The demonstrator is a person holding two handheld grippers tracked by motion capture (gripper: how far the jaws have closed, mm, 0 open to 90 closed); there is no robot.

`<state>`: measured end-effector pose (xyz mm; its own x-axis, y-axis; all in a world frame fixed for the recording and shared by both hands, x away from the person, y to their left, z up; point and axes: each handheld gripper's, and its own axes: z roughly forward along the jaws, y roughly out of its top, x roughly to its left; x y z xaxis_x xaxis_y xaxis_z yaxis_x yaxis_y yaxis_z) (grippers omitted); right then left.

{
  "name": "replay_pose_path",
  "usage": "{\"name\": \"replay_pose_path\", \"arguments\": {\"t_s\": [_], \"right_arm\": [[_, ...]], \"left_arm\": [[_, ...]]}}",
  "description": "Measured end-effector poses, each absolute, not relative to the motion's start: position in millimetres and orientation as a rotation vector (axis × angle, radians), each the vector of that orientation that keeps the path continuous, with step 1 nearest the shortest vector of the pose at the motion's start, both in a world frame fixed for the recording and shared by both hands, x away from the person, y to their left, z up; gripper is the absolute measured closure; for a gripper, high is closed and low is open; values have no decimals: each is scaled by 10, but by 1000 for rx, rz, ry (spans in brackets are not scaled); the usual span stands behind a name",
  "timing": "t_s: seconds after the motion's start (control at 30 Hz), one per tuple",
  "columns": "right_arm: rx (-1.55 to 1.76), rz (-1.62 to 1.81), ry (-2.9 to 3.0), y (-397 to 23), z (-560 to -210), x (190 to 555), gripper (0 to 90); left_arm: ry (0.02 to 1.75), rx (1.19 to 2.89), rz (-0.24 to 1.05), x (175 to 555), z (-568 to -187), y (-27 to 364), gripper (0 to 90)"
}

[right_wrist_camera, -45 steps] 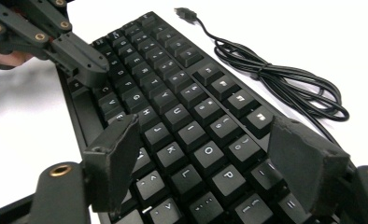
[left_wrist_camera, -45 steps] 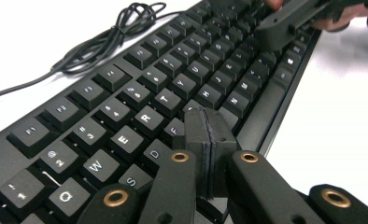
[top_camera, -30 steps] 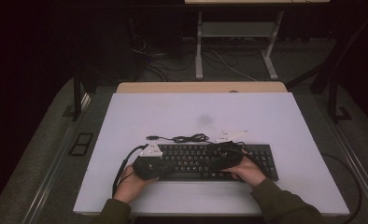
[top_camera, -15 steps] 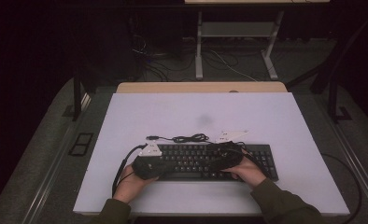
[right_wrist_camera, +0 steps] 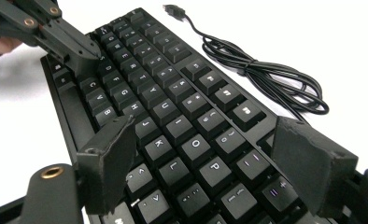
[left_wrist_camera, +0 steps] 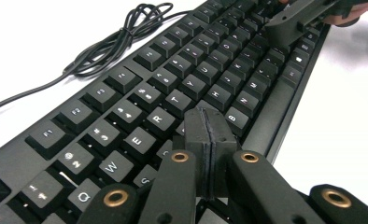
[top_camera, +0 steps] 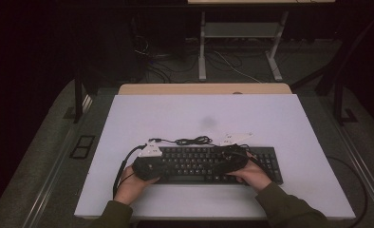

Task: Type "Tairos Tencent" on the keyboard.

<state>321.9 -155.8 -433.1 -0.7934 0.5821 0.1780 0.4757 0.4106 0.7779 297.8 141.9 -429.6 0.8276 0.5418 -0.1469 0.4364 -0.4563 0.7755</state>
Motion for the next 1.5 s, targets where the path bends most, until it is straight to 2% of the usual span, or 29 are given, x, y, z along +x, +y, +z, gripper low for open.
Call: {"name": "replay_pose_path", "arguments": {"t_s": [1.5], "right_arm": [[1034,1315,2468,-1773,-4345,3138,218]], "left_arm": [[772,2154,220,3236,-4337,1440,882]]}}
